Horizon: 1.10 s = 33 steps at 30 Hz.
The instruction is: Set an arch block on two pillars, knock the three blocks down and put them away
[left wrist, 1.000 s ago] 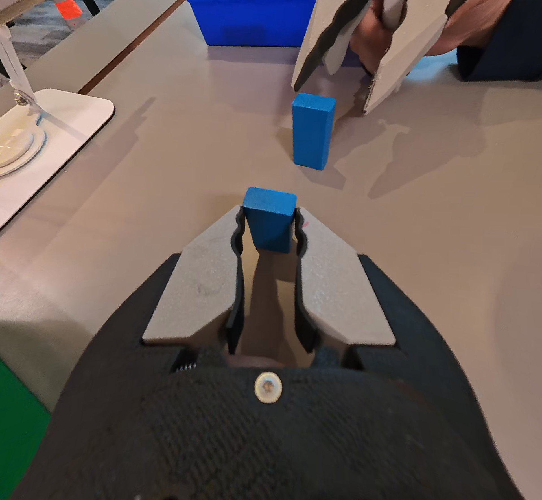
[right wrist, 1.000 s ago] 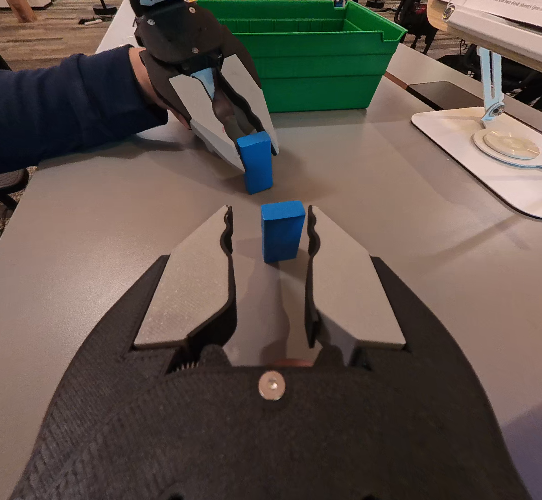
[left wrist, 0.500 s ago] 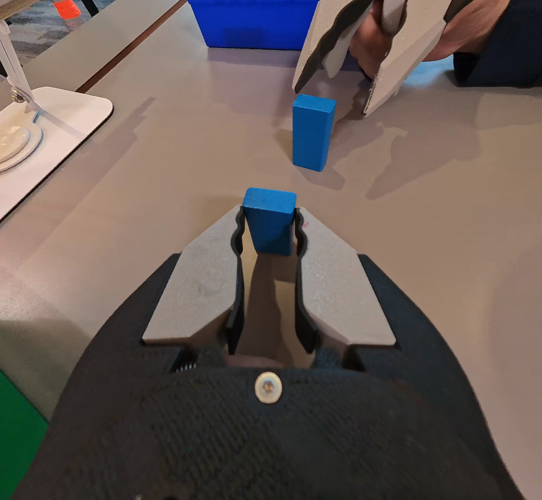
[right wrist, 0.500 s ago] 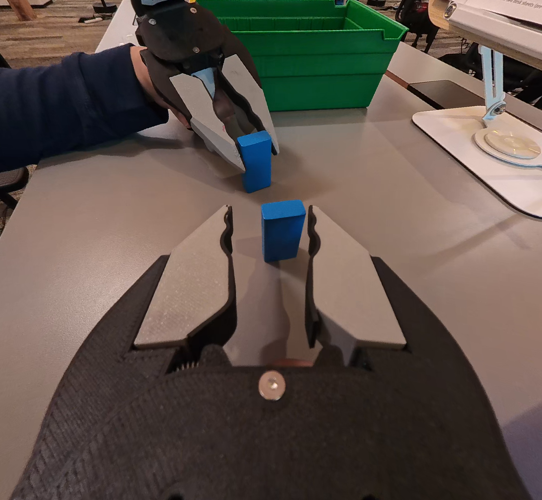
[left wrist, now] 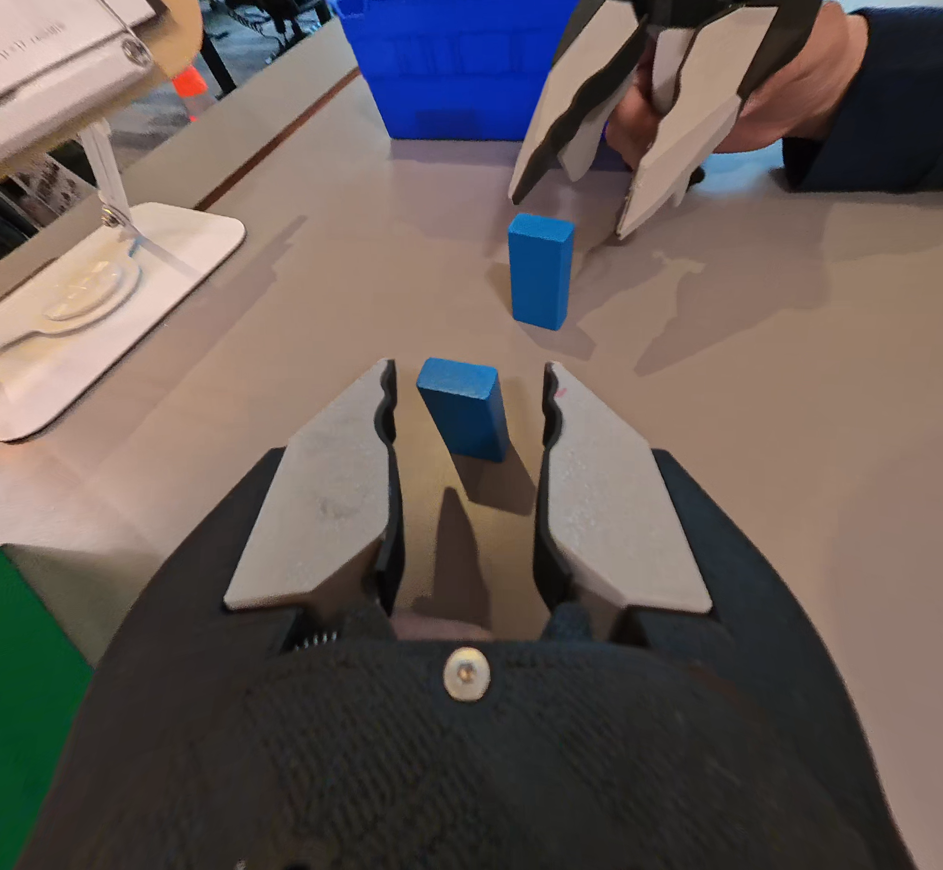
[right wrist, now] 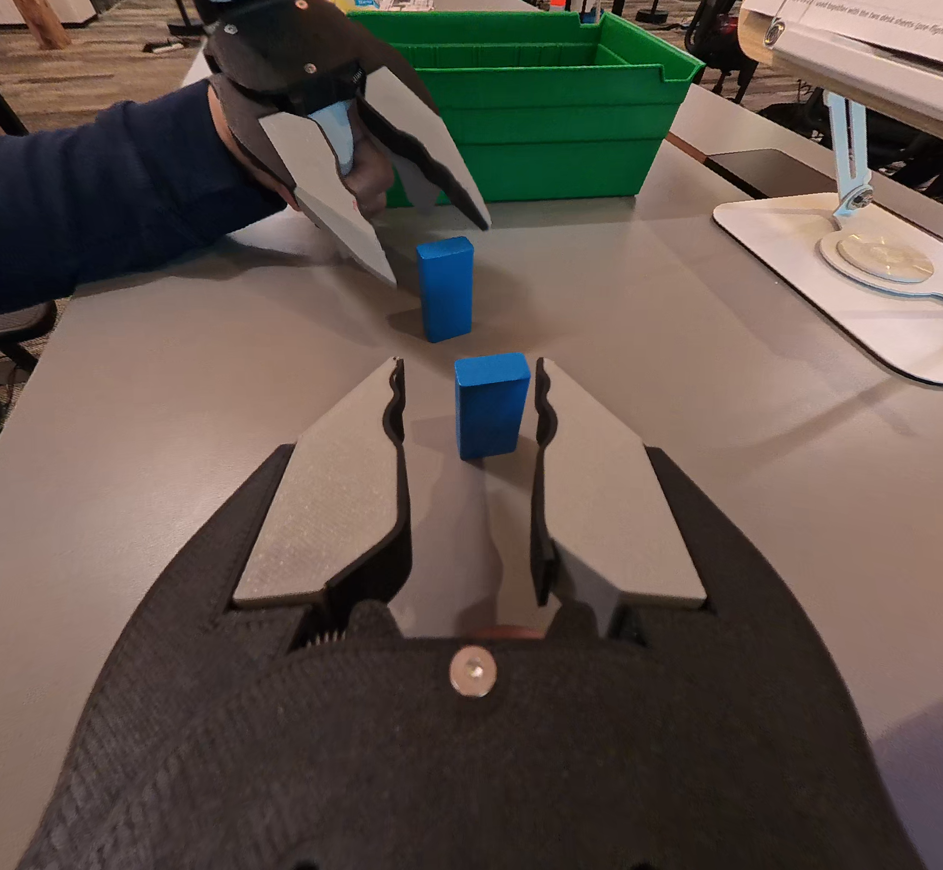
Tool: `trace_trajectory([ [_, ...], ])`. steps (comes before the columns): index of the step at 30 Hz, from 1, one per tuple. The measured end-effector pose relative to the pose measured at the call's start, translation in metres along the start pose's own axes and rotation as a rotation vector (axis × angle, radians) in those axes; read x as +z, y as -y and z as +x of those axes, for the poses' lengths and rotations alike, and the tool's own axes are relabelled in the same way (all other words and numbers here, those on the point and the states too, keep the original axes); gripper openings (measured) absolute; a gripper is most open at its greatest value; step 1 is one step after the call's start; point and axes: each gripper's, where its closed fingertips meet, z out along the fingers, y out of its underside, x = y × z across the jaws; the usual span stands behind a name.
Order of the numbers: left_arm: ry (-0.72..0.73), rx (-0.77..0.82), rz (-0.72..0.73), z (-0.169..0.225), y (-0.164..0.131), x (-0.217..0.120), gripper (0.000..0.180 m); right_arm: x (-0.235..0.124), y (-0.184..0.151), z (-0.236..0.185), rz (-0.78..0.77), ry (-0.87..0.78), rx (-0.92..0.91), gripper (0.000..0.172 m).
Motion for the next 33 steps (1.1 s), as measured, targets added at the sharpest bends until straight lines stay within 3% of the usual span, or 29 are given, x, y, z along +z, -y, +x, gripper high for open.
trace_trajectory([
  [14,0.082,-0.069,0.13,-0.018,0.021,-0.015,0.053,-0.009,0.001,0.003,-0.025,-0.027,0.018,0.043],
  [22,0.178,-0.139,0.204,-0.034,0.036,-0.028,0.05,-0.004,-0.027,0.009,-0.17,-0.063,0.01,0.01],
  [24,0.203,-0.144,0.202,-0.037,0.037,-0.03,0.046,-0.003,-0.036,0.013,-0.214,-0.087,0.01,0.007],
  [28,0.215,-0.181,0.184,-0.039,0.035,-0.031,0.02,-0.001,-0.046,0.022,-0.272,-0.148,0.004,0.004],
  [33,0.287,-0.191,0.019,-0.045,0.009,-0.023,0.0,0.001,-0.046,0.025,-0.28,-0.177,-0.015,0.001],
])
